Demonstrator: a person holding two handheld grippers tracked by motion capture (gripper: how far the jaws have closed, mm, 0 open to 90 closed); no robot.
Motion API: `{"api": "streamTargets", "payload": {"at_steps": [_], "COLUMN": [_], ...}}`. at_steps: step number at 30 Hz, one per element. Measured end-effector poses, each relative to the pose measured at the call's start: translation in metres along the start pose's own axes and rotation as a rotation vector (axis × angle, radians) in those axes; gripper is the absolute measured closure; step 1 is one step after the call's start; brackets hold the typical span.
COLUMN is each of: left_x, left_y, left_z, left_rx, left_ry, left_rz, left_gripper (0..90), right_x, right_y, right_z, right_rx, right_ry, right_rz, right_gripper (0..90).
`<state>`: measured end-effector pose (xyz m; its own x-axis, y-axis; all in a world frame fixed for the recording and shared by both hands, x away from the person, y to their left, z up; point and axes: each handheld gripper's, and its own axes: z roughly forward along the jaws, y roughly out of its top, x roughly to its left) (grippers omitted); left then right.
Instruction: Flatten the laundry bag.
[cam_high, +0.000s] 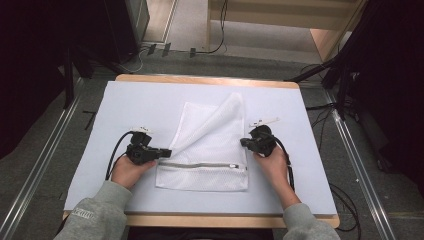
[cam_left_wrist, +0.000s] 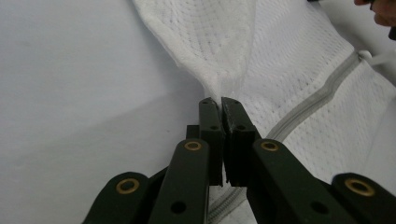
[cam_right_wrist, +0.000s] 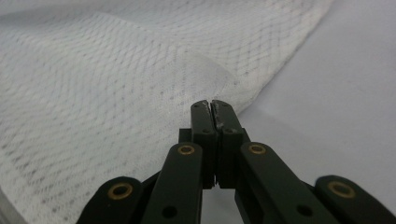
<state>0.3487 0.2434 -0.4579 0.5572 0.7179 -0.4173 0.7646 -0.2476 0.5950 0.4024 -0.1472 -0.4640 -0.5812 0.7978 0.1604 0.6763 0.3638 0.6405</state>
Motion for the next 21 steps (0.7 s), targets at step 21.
{"api": "streamTargets", "payload": {"at_steps": [21], "left_x": [0.01], "left_y": [0.015], "left_z": [-0.02], "left_rx": [-0.065], "left_ry": [0.097], "left_rz": [0.038], "left_gripper": [57.4], "right_x": [0.003], "right_y": [-0.014], "right_z": [-0.013], "right_rx": [0.044], "right_ry": [0.059], "right_rz": [0.018], "right_gripper": [89.9]}}
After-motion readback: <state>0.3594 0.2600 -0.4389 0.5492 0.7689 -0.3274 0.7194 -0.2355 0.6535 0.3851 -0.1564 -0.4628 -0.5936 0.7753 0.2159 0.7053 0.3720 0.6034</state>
